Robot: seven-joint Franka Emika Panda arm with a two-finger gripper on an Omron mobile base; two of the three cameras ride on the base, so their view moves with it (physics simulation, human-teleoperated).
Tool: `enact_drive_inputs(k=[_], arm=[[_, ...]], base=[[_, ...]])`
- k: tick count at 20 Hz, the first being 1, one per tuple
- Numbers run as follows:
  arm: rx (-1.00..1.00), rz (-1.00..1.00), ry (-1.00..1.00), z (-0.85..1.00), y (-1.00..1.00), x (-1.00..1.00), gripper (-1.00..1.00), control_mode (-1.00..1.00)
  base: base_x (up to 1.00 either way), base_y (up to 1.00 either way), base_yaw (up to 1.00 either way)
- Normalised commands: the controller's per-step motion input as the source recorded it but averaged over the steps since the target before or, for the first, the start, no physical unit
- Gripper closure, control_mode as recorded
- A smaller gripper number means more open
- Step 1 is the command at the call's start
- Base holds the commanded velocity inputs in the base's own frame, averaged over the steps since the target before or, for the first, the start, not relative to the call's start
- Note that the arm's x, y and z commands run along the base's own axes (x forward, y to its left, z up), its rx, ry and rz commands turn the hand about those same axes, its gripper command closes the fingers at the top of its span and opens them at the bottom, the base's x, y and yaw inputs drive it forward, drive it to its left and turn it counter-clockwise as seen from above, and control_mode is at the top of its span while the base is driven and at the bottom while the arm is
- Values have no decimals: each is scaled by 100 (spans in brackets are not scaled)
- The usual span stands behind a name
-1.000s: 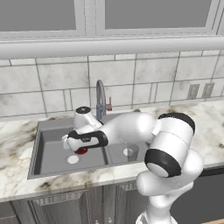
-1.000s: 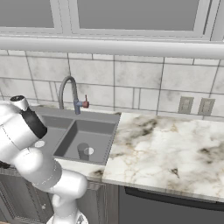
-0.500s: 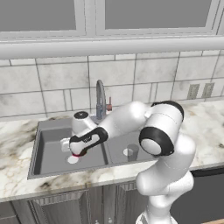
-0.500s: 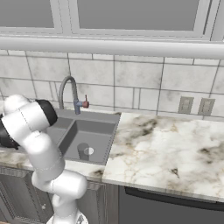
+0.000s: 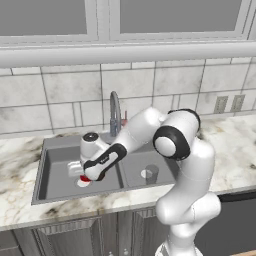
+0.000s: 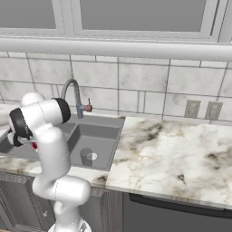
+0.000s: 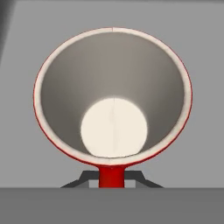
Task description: Move any existing items from the left basin to the right basin for drying. Then move the mug from the counter to the left basin of the sink for washing.
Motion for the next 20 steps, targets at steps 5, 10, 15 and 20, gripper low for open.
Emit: enact_drive_inputs(k=[5,10,15,20], arm=[[0,-1,0,-26,14,19,100,-100],[0,-2,0,-23,15,22,100,-100],[0,-3,0,-25,14,24,100,-100],[0,-3,0,-24,10,22,100,-100]], base=[[0,0,0],[0,0,0],[0,0,0],[0,0,0]])
